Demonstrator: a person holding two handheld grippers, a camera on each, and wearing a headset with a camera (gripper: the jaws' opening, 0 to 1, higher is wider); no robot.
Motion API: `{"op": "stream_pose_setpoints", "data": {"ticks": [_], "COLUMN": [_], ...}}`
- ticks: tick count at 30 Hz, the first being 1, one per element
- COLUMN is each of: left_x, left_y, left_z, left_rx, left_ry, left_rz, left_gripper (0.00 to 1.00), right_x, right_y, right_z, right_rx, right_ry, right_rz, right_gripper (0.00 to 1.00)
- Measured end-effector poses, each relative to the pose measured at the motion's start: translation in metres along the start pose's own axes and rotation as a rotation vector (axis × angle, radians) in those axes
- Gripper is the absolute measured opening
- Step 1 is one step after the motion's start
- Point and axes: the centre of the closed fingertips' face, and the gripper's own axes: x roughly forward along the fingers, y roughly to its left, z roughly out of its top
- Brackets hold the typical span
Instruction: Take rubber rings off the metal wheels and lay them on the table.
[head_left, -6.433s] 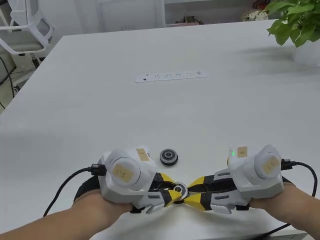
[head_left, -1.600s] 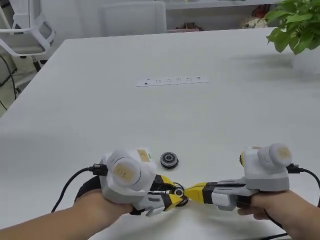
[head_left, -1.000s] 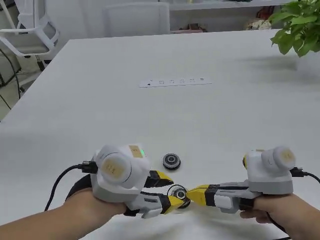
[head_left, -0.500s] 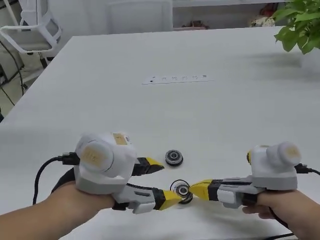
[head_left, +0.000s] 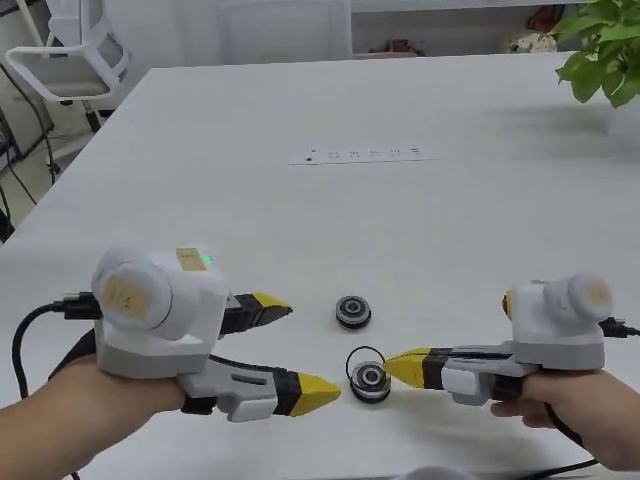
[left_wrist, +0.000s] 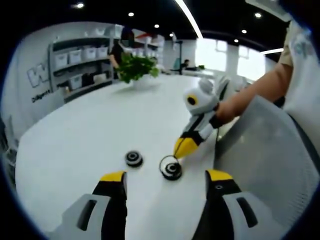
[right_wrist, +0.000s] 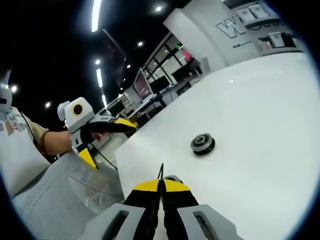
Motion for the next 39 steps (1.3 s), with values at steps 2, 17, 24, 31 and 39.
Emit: {"op": "stream_pose_setpoints", "data": {"ticks": [2, 17, 24, 31, 39], "left_x": [-0.003, -0.016, -0.023, -0.029, -0.031], "left_y": [0.000, 0.003, 0.008, 0.011, 0.012], "left_z": [-0.002, -0.008, -0.011, -0.013, -0.014], "left_rx": [-0.003, -0.026, -0.048, -0.064, -0.077], "left_ry": [0.004, 0.008, 0.000, -0.004, -0.005], "left_rz": [0.004, 0.023, 0.045, 0.063, 0.072], "left_gripper": [0.66, 0.78, 0.81, 0.83, 0.84], "right_x": [0.000, 0.010, 0.019, 0.031, 0.041], "right_y": [0.002, 0.012, 0.011, 0.014, 0.013], "right_z": [0.002, 0.019, 0.026, 0.028, 0.034], "right_rx": [-0.004, -0.066, -0.087, -0.114, -0.137], "right_ry": [0.002, 0.038, 0.051, 0.086, 0.109], "right_rz": [0.003, 0.029, 0.047, 0.062, 0.070], "right_gripper": [0.00, 0.00, 0.00, 0.00, 0.00]}}
